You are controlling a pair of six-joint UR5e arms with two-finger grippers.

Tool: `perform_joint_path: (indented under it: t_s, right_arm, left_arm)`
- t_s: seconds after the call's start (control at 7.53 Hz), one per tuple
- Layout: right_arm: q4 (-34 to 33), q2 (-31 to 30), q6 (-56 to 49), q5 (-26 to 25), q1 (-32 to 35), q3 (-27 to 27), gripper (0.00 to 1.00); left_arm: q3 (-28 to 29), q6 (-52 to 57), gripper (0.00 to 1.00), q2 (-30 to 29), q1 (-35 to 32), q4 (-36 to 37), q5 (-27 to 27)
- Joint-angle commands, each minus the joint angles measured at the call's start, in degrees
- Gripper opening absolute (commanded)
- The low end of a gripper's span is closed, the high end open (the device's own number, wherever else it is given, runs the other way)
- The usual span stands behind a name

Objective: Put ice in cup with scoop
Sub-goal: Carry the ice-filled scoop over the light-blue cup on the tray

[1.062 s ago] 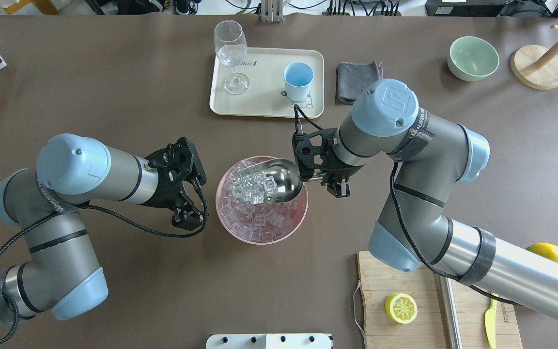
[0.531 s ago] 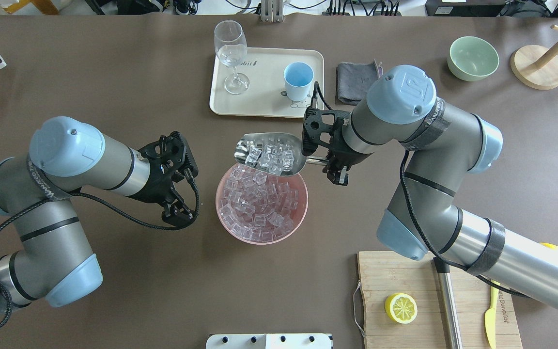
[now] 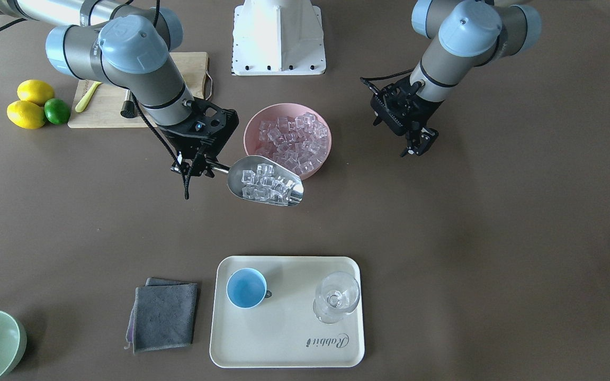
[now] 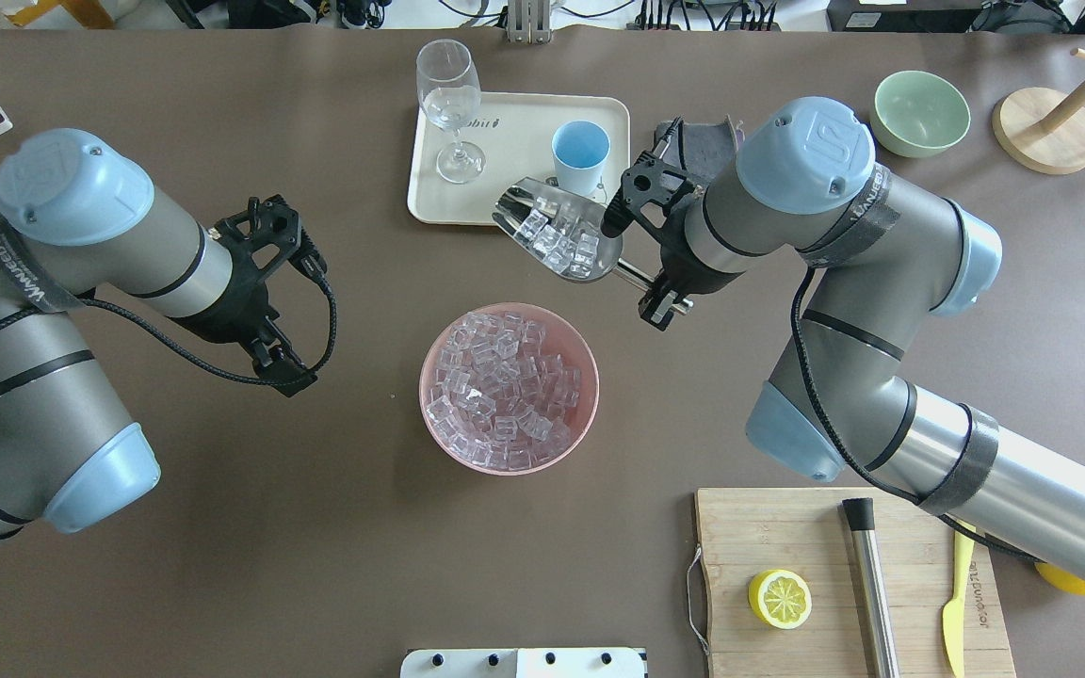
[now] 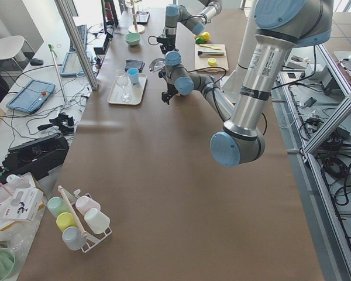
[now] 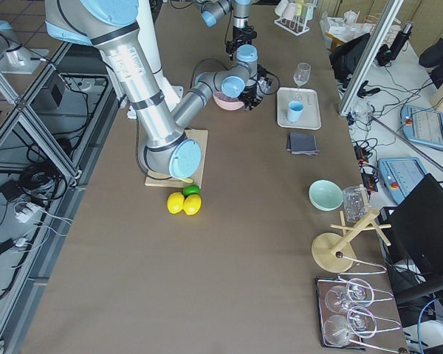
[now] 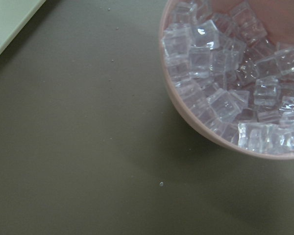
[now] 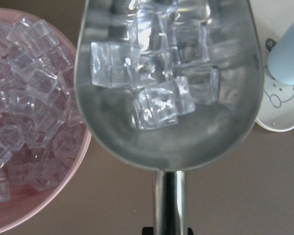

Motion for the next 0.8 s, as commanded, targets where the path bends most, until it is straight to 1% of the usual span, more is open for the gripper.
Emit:
perform_joint_path:
  t_s: [0.0,0.13,0.27,0.4,0.53,0.66]
  right_arm:
    - [-3.7,0.5,15.2,0.2,2.6,-0.3,0.00]
    - [-8.1,1.6,17.5,0.8,4.1,0.0,0.00]
    - [-9.9,1.8,23.1,2.5,6.0,0.0,0.00]
    - [-10.1,1.8,25.8,3.6,7.0,-0.3,0.00]
    - [-11.4,2.1,26.0,3.6,7.5,-0.4,0.00]
    - [-15.7,3.4,26.0,4.0,8.7,-0.4,0.00]
  left_arm:
    - [-1.2,0.2,0.98,0.0,-2.3,15.2,-0.1]
    - [-0.8,3.8,0.98,0.0,-2.8,15.3,1.0]
    - [-0.7,6.7,0.98,-0.1,-2.8,15.5,3.7]
    - [-0.7,7.4,0.98,-0.1,-2.8,15.5,3.9]
    - [-0.7,7.4,0.98,0.0,-3.5,15.5,3.8]
    - [-0.7,7.4,0.98,0.6,-4.2,15.3,3.5]
